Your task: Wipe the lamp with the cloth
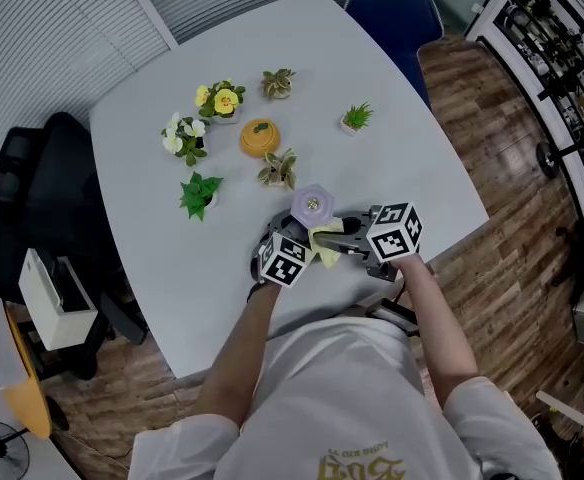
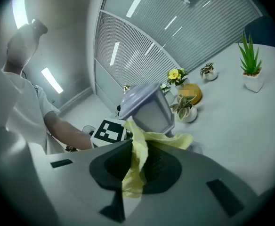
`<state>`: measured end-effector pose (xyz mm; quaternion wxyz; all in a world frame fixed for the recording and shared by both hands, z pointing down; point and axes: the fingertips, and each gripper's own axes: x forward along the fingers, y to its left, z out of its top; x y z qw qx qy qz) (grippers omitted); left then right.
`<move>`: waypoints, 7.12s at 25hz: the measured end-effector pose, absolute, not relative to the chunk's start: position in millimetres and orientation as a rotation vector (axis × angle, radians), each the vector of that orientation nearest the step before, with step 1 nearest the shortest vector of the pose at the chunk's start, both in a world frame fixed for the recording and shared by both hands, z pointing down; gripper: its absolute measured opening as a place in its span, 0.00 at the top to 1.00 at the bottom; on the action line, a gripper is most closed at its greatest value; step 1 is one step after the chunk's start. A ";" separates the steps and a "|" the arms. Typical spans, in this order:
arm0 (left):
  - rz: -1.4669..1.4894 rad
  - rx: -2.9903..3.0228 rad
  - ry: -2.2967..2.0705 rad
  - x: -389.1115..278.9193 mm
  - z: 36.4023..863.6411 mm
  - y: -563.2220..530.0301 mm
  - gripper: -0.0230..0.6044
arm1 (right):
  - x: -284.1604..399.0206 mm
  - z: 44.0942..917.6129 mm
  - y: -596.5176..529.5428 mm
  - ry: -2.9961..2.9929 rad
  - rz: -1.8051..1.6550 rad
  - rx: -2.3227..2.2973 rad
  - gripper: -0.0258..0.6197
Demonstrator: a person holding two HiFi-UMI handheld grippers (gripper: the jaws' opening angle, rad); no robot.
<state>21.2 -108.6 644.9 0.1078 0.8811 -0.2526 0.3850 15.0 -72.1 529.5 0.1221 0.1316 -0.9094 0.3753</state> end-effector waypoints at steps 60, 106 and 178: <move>1.155 2.646 -0.552 18.3 645.0 -102.2 0.50 | 43.3 602.3 -103.4 -2.345 0.975 0.593 0.88; 1.160 2.662 -0.577 19.9 645.9 -104.2 0.50 | 24.9 586.8 -151.4 -2.526 1.246 0.520 0.88; 0.456 2.760 -0.748 -59.9 471.8 -48.1 0.96 | 58.0 435.6 -16.5 -2.389 0.681 1.841 0.88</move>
